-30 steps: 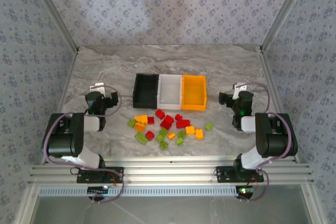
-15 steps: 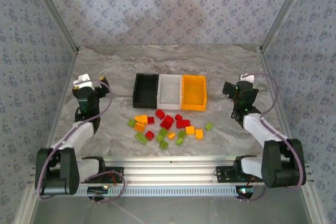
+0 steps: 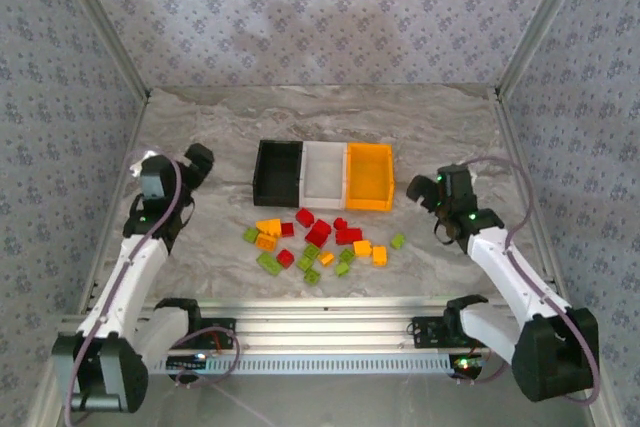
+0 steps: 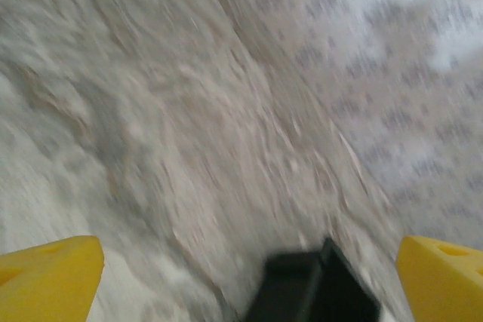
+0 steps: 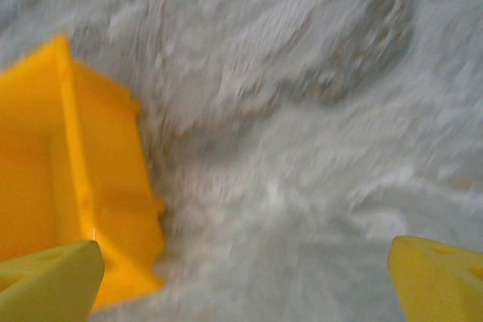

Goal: Sort the legos into containers by color

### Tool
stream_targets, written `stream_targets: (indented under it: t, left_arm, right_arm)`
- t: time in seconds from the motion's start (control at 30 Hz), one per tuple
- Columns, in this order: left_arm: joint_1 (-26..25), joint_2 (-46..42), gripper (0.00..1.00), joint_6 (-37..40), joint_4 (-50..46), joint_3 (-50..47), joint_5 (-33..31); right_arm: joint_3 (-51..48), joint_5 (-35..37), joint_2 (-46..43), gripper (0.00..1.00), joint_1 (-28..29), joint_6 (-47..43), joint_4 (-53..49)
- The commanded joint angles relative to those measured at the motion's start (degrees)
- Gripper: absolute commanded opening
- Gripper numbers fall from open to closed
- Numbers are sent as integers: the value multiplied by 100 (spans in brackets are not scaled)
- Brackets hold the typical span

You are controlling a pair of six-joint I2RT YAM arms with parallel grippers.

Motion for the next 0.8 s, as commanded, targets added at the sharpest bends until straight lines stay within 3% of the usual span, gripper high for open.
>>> stream_targets:
  t: [0.0,0.1,0.23,0.63,0.77]
  left_arm:
    - [-615,-496,99,-140,-522,-260,389]
    - [-1192,-929,99,-243,-624,-761,184]
    - [-1439,-1449,99,-386,-799,-1286,121]
    - [-1442,-2161,100,-488,-1040,-1830,66]
    - [-1448,-2192,99,-528,-1033,-1910,83]
  right_arm:
    - [-379,195,-210,98,739,661,-1005]
    - [-480,564,-194,94,1385,1155,-1123]
    - [-450,1028,52,92,1945,1467,-1066]
    - [-202,1250,1188,75,2323,1774,-611]
    - [-184,1190,1432,65,2274,1766,-463]
